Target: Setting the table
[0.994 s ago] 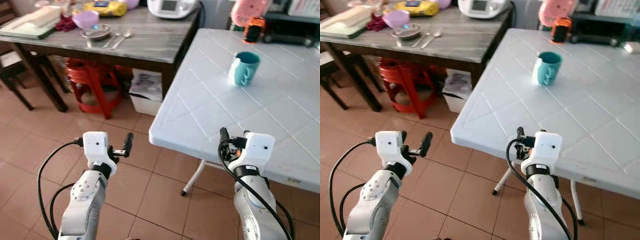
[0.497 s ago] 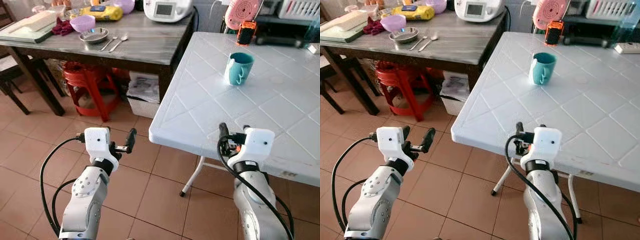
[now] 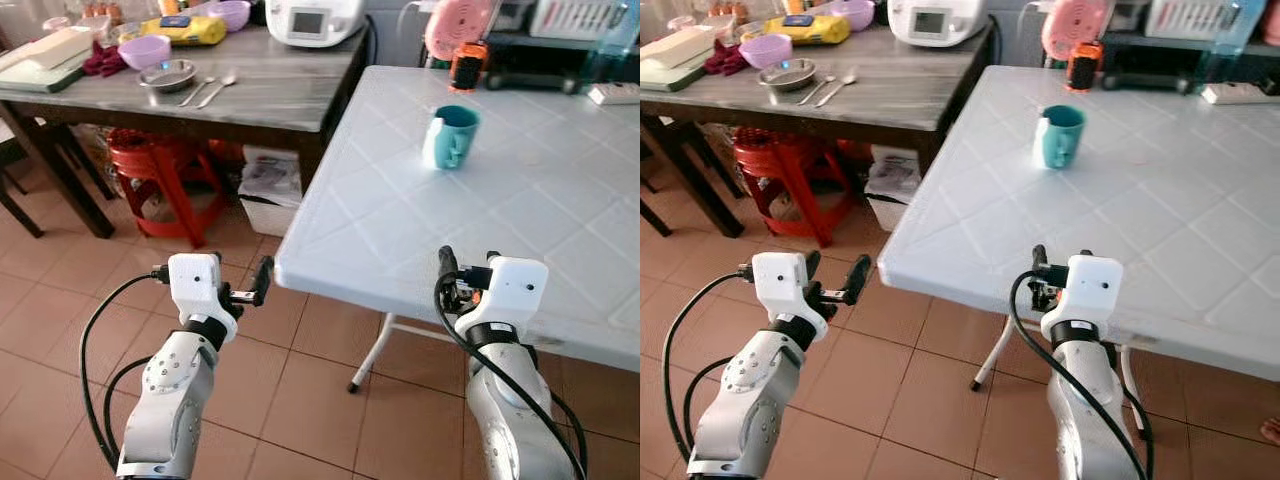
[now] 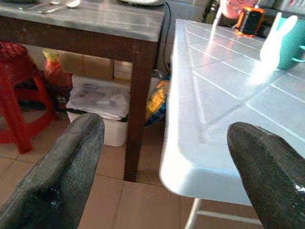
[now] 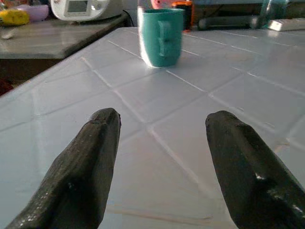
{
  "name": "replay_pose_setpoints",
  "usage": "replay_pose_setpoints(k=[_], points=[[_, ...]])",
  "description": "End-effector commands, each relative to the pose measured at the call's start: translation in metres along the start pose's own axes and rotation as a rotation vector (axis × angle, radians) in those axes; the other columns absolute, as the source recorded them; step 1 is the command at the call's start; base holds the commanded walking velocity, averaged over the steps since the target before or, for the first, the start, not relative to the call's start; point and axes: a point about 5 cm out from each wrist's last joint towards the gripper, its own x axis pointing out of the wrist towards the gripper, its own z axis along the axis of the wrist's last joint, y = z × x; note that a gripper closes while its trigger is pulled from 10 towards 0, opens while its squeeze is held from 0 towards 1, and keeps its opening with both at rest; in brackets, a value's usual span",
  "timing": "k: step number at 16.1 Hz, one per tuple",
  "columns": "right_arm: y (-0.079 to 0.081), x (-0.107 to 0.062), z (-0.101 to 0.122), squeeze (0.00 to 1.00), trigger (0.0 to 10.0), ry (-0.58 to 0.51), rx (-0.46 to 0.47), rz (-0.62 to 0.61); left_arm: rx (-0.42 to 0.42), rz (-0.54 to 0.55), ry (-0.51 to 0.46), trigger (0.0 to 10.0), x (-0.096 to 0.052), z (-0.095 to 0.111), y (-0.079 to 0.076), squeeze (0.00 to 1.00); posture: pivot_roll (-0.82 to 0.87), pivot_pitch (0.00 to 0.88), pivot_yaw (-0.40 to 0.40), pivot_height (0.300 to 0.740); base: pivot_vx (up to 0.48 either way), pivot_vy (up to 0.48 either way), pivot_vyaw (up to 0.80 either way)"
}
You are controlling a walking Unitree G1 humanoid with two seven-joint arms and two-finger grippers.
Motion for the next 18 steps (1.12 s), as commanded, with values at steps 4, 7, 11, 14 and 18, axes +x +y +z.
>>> replay_pose_setpoints(k=[4, 7, 11, 14, 18], points=[[0.0007, -0.0011, -0.0019, 0.00, 10.0, 0.009, -0.004, -0.003, 0.014, -0.005, -0.009, 10.0, -0.0018, 0.0035, 0.0023, 0.00, -0.09, 0.099, 0.076, 0.740, 0.000, -0.321, 0.00], [0.0002, -0.0011, -0.0021, 0.00, 10.0, 0.010, -0.005, -0.005, 0.015, -0.008, -0.006, 10.0, -0.0024, 0.0031, 0.0018, 0.00, -0.09, 0.101, 0.076, 0.740, 0.000, -0.316, 0.00], [0.0005, -0.0008, -0.0027, 0.00, 10.0, 0.012, -0.005, -0.009, 0.017, 0.004, 0.001, 10.0, -0.0025, 0.0018, 0.0026, 0.00, -0.09, 0.102, 0.077, 0.740, 0.000, -0.208, 0.00], [0.0009, -0.0006, -0.0030, 0.00, 10.0, 0.012, -0.004, -0.014, 0.041, 0.034, -0.007, 10.0, -0.0012, 0.0026, 0.0053, 0.00, -0.08, 0.103, 0.081, 0.740, 0.000, 0.000, 0.00], [-0.0019, -0.0001, -0.0033, 0.00, 10.0, 0.009, -0.006, -0.034, 0.022, 0.000, -0.013, 10.0, 0.0000, 0.0047, 0.0036, 0.00, -0.09, 0.102, 0.082, 0.740, 0.000, 0.000, 0.00]])
